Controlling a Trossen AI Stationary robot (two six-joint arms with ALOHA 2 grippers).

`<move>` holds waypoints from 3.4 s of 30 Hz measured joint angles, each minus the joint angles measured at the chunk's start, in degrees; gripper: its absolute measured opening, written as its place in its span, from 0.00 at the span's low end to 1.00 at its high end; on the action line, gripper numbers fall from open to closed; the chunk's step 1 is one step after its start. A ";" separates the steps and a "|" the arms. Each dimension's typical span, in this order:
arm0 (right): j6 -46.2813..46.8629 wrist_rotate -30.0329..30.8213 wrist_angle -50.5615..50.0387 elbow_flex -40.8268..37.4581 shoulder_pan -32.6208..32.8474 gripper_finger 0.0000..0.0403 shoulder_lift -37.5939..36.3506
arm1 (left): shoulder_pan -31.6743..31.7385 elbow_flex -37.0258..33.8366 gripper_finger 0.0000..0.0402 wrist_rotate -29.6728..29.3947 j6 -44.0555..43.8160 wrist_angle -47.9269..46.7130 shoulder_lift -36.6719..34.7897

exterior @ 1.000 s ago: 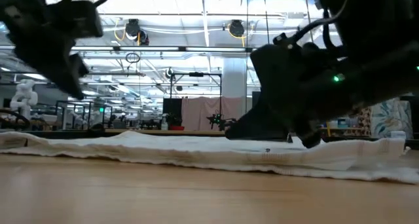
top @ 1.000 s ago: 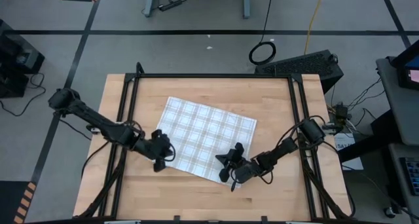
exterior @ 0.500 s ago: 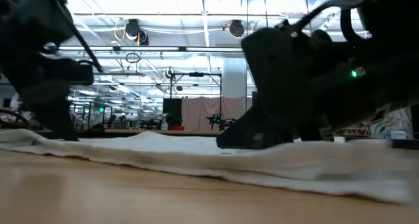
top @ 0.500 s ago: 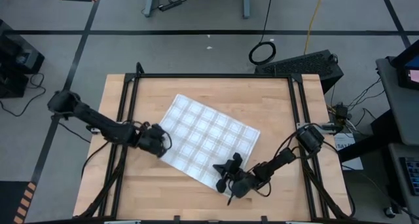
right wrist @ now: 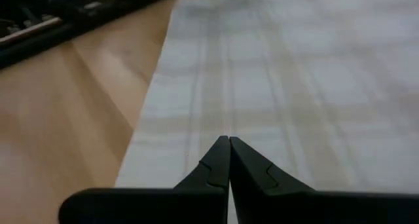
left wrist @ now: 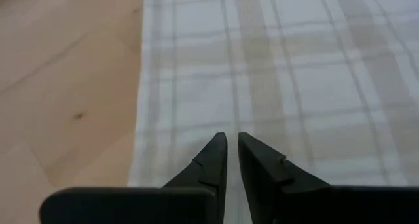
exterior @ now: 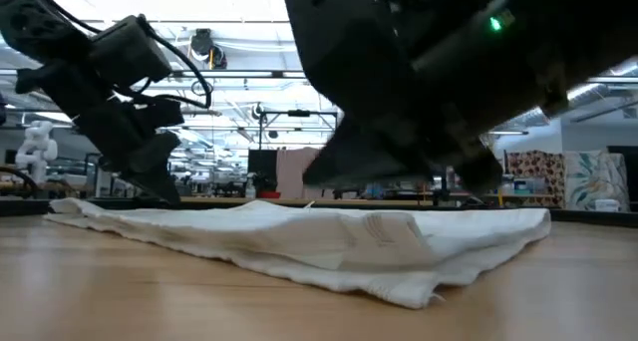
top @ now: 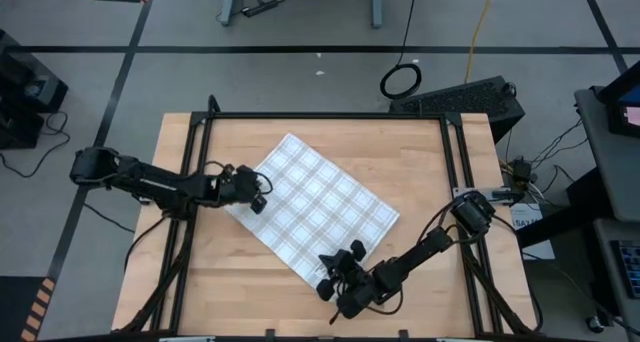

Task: Roll towel
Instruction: Roll the towel

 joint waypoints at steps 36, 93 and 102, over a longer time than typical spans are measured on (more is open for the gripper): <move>27.69 -24.38 -28.82 -0.22 0.77 0.00 -3.48 | -20.29 2.81 0.11 -0.89 -21.73 5.54 14.64; 17.89 -24.32 -13.97 -12.63 14.51 0.00 -13.97 | -34.48 4.56 0.11 4.27 -10.78 19.42 22.84; 9.79 -16.85 -33.86 -1.51 13.23 0.00 -14.08 | -34.67 3.94 0.11 3.48 -11.00 5.45 9.24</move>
